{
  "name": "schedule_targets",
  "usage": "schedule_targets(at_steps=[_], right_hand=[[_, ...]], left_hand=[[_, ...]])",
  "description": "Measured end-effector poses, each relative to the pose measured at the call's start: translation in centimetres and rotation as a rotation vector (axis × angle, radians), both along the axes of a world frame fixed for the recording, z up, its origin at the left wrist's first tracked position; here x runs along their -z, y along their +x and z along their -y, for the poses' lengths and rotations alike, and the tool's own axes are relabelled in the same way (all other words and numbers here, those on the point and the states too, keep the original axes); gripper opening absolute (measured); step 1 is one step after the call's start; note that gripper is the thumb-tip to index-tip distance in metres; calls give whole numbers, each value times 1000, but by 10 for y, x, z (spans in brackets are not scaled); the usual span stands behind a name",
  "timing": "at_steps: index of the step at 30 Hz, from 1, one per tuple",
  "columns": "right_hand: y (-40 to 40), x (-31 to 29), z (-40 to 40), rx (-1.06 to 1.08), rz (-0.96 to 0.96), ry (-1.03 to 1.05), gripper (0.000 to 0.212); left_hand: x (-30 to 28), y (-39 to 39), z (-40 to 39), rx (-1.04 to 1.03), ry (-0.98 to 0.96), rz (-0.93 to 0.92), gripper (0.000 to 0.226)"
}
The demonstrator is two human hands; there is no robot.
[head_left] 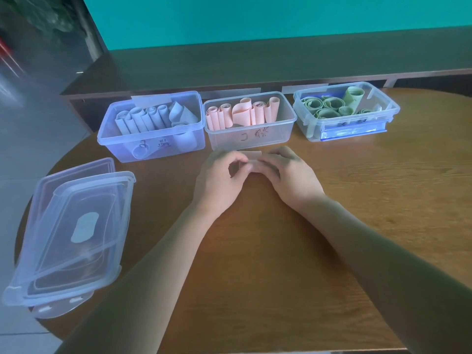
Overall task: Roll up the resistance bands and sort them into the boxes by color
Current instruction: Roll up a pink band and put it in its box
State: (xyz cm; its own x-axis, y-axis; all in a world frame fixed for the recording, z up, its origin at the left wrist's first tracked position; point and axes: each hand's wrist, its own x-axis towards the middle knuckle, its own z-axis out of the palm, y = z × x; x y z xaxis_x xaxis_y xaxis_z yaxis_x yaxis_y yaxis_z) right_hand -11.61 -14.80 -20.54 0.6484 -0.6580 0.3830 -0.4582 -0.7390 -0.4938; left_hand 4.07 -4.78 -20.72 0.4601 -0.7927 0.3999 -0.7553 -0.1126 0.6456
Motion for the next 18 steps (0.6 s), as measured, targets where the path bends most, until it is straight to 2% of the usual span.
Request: schedule_targets(at_steps=[6, 9, 11, 15, 18], right_hand=[[6, -6, 9, -32, 43, 41, 34], [8, -5, 12, -81, 41, 29, 24], [9, -3, 14, -63, 49, 4, 23], [14, 0, 19, -20, 50, 0, 28], [17, -2, 22, 17, 3, 19, 30]], left_hand=[[-2, 1, 5, -47, 107, 104, 26], [-4, 1, 9, -93, 122, 139, 30], [-5, 1, 12, -105, 95, 135, 29], [-4, 5, 15, -68, -5, 157, 12], [-5, 2, 17, -44, 45, 186, 22]])
